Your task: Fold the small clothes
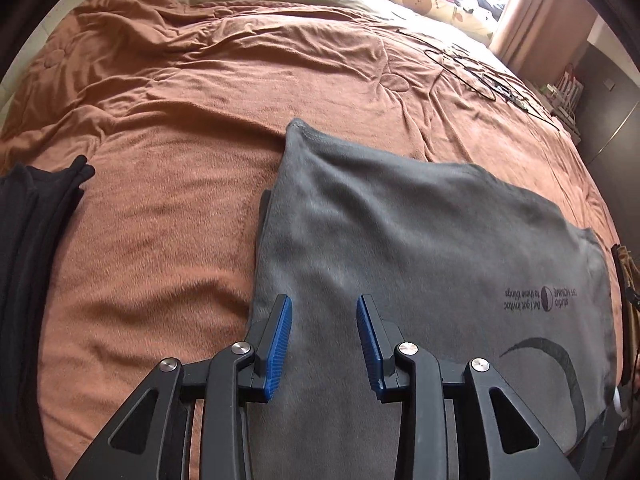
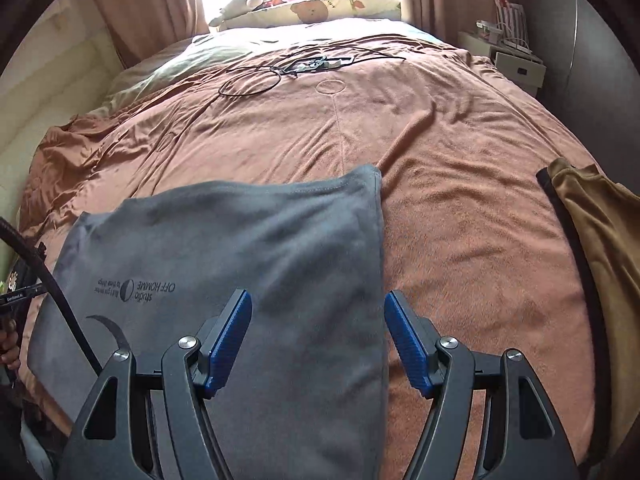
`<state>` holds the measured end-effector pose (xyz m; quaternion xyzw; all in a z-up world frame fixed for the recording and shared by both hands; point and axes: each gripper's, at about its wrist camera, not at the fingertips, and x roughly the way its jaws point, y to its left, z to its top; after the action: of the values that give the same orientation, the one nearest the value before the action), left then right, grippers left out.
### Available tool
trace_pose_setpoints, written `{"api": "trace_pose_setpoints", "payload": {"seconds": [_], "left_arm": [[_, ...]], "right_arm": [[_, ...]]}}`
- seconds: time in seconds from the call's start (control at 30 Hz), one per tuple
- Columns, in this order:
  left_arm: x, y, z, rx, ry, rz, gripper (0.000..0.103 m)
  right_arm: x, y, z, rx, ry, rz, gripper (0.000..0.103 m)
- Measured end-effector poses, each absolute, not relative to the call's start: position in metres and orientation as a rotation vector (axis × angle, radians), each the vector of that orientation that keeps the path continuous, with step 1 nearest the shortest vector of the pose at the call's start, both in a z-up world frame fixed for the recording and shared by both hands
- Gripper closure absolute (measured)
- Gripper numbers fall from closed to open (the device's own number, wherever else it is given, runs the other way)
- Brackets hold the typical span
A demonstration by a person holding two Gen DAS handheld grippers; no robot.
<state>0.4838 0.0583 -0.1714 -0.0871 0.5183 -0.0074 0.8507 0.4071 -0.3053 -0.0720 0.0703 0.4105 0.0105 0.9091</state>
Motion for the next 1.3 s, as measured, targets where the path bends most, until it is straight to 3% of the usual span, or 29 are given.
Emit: {"api": "trace_pose_setpoints", "payload": {"seconds": [0.57, 1.3], "left_arm": [[0.403, 0.034, -0.185, -0.16, 1.098, -0.094, 0.067], [0.32, 0.055, -0.201, -0.153, 1.053, -0.093, 0.067]], "right_arm": [[0.334, -0.253, -0.081, -0.017, 0.9, 0.142, 0.036], [0.29, -0.258, -0.119, 0.009, 0.99, 0.029, 0.036]]}}
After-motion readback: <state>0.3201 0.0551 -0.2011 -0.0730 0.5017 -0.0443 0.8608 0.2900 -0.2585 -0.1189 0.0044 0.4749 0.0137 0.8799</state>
